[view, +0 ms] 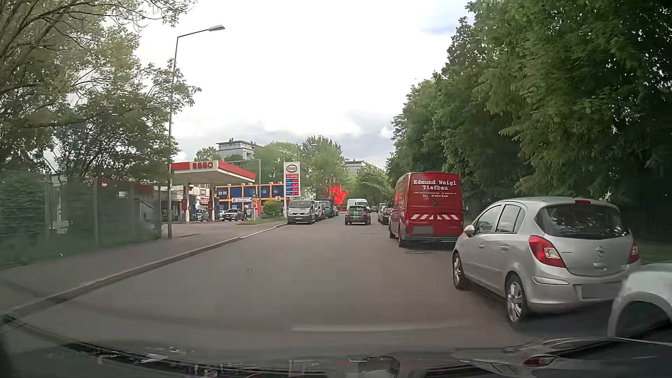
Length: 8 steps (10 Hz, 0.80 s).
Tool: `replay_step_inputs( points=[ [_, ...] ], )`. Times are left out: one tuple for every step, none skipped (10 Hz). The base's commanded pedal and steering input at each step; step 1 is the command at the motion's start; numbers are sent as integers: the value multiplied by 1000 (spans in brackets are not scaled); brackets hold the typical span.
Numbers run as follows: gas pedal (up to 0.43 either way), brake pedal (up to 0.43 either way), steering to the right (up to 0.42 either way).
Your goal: Follow the waypoints while adhering to traffic rules and regulations
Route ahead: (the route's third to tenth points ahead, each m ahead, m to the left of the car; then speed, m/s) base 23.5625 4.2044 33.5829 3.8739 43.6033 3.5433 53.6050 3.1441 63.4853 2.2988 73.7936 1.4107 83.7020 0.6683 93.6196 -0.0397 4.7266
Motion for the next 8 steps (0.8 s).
replay_step_inputs(
  points=[
    [0,140,12],
    [0,134,13],
    [0,134,13],
    [0,134,13],
    [0,134,13],
    [0,140,15],
    [0,140,15],
    [0,140,15]
  ],
)
